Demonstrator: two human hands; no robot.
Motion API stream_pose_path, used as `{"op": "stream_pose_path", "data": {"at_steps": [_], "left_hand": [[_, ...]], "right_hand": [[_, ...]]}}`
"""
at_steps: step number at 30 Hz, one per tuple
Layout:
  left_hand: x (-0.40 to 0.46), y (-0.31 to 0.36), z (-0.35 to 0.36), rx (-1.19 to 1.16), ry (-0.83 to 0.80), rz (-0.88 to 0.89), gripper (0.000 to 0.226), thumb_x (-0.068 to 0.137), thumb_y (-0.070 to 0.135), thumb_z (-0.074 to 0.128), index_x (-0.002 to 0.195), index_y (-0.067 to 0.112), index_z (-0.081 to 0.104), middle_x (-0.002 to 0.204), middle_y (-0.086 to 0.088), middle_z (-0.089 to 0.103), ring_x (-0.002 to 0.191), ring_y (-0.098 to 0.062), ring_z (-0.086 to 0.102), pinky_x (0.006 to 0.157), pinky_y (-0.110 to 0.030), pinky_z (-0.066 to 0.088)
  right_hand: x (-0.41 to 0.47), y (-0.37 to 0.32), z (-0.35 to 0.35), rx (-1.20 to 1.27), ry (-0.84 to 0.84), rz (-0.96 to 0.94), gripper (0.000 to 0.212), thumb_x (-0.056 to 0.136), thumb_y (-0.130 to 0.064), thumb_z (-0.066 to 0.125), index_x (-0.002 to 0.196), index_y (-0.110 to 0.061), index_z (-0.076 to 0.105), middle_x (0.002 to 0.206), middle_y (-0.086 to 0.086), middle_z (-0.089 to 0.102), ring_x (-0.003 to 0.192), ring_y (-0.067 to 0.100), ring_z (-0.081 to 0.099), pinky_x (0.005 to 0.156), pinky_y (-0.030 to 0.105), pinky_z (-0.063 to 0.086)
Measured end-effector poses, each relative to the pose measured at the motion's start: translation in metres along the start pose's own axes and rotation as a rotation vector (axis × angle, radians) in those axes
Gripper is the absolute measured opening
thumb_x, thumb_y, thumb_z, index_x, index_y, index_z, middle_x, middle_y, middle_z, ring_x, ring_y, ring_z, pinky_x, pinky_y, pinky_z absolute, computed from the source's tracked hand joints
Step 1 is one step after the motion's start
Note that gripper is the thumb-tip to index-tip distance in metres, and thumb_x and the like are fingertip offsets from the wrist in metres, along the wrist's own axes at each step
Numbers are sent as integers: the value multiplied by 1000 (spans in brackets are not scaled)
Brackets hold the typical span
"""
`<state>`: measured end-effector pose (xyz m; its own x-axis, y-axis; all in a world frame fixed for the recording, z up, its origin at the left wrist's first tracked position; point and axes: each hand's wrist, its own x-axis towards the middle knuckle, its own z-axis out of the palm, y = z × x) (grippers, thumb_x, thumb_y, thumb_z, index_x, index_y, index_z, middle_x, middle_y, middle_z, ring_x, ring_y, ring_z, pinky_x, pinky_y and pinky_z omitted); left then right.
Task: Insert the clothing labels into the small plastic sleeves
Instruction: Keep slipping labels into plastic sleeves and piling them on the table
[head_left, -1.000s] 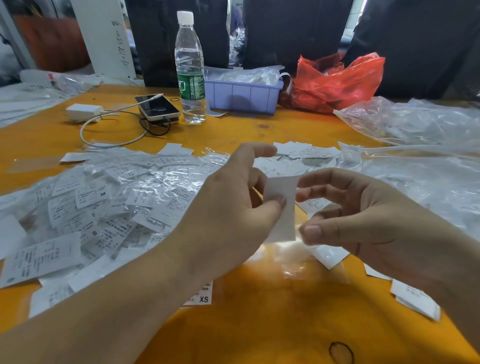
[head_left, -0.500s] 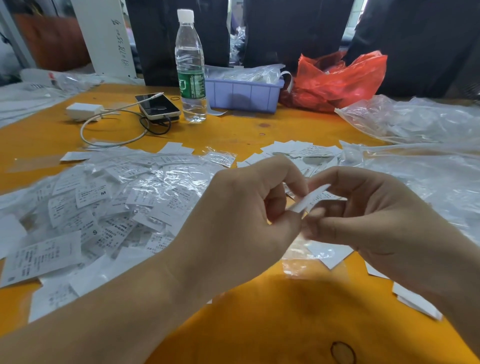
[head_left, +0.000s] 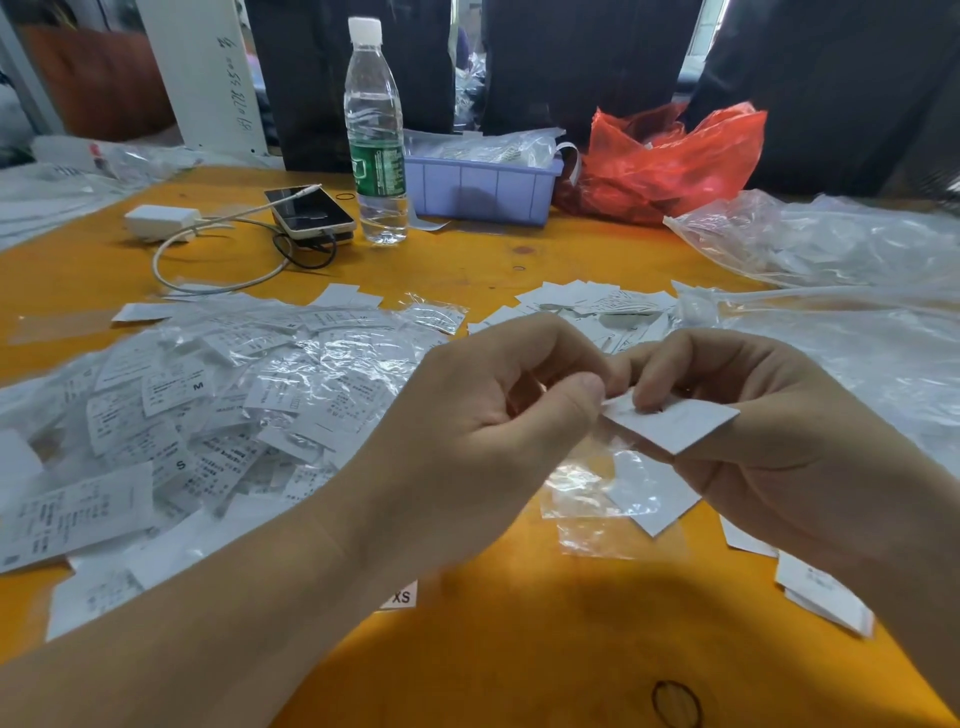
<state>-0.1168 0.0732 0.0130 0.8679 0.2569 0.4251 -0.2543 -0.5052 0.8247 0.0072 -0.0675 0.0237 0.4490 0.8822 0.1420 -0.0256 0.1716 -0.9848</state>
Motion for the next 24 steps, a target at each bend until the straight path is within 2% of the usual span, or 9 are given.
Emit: {"op": "stream_pose_path", "data": {"at_steps": [2,4,6,10,12,14,16,20,24], "left_hand": [[0,-2,-2,56,-47,-49,14,82,43,59,92,34,64,79,12,61,68,-7,57,60,-21,46],[-1,-5,-3,124,-104,-81,32,74,61,60,100,43,58,91,16,62,82,-5,60,68,-23,51],[-2,-6,-4,188,-124,-81,42,67,66,60,104,47,54,97,18,61,91,-5,60,73,-25,51],[-1,-7,-1,278,-21,-11,21,77,44,66,96,38,60,91,20,62,88,-2,59,70,-15,46],[0,-7,-1,239,47,7,5,83,32,63,88,32,65,86,17,66,83,-3,62,69,-12,46],[1,-7,-2,177,69,-9,7,88,24,64,84,28,68,79,13,69,77,-4,64,68,-13,49],[3,-7,-4,60,50,-66,8,89,23,64,84,25,70,72,9,69,69,-4,65,63,-16,51],[7,-11,-9,-108,23,-181,10,91,23,66,84,17,71,66,6,68,63,-5,61,64,-16,51],[7,-11,-10,-106,33,-203,11,91,21,65,82,17,70,66,6,68,63,-3,61,63,-13,50]], "right_hand": [[1,1,-1,-73,48,-9,37,36,20,75,56,-11,70,84,14,69,78,28,65,70,28,57],[2,1,-1,-80,75,-32,25,50,12,67,56,-11,70,83,13,70,75,25,66,68,26,56],[2,1,-3,-72,91,-50,21,51,10,65,57,-10,70,82,11,70,75,23,67,67,24,58],[2,1,-6,-75,108,-97,24,51,11,64,56,-12,70,80,8,70,78,21,67,69,25,58],[3,1,-8,-91,96,-110,25,52,10,68,58,-14,71,82,8,71,82,22,68,77,33,60],[3,1,-11,-93,66,-126,28,46,6,83,62,-14,73,85,10,70,84,23,69,83,42,59],[3,0,-15,-54,41,-138,25,50,-7,90,67,-13,73,88,11,70,80,24,70,73,39,61],[4,-3,-22,-29,105,-133,11,64,-11,77,71,-18,73,81,4,69,67,15,64,58,31,56],[4,-6,-22,-45,205,-154,6,64,-20,74,70,-20,73,58,-6,53,47,10,36,46,21,41]]}}
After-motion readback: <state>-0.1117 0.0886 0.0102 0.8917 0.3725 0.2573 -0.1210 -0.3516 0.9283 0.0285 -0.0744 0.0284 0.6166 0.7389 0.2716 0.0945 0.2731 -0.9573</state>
